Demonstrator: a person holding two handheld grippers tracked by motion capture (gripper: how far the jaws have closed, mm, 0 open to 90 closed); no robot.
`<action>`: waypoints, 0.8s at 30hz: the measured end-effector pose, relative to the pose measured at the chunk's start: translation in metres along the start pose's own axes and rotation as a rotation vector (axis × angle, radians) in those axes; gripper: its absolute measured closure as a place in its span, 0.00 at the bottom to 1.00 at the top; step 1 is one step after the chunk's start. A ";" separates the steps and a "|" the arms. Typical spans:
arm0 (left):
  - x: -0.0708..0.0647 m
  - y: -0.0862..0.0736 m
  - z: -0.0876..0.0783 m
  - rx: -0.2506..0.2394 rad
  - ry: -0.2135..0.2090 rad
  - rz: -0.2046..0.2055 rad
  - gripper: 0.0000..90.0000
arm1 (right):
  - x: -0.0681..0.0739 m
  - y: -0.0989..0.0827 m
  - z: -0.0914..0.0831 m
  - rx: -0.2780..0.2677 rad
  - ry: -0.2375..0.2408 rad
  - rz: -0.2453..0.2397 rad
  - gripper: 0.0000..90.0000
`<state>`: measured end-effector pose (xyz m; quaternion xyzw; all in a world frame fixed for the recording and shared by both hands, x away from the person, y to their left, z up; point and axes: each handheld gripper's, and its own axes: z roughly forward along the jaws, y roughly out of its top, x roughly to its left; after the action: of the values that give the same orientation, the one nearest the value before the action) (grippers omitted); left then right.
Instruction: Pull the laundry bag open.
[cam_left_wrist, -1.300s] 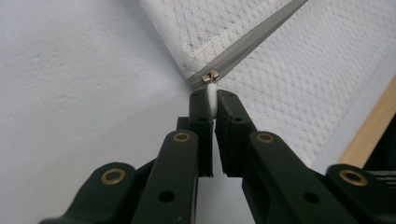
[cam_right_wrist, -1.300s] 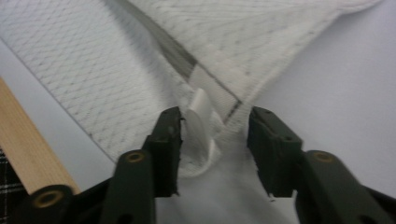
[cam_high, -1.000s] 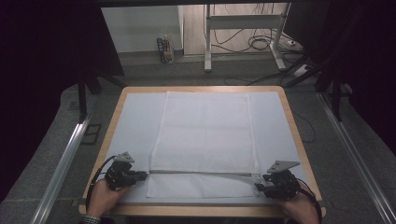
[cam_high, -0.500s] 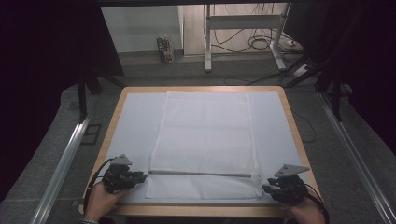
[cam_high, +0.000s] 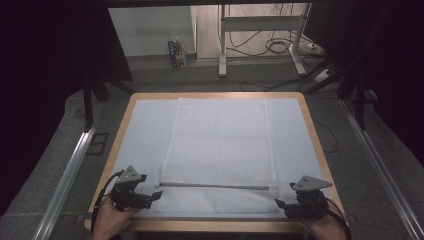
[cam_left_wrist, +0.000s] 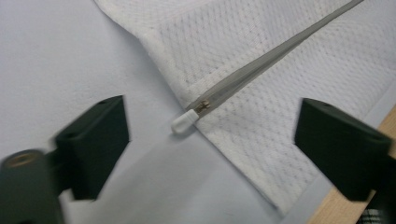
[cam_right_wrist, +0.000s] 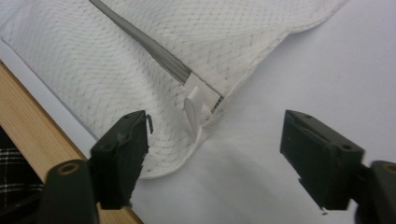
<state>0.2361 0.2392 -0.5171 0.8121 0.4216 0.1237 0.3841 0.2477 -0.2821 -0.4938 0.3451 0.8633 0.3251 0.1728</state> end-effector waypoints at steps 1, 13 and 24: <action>-0.002 -0.001 -0.002 -0.003 0.003 0.004 0.09 | 0.001 0.000 -0.001 -0.004 -0.001 0.000 0.22; -0.019 -0.021 -0.013 0.009 0.059 0.023 0.01 | 0.003 -0.013 -0.009 -0.041 0.011 0.054 0.07; -0.020 -0.031 -0.013 0.028 0.098 0.028 0.00 | 0.006 -0.018 -0.009 -0.033 0.023 0.058 0.04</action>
<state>0.1985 0.2409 -0.5284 0.8162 0.4300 0.1627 0.3499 0.2300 -0.2916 -0.4999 0.3634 0.8493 0.3482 0.1589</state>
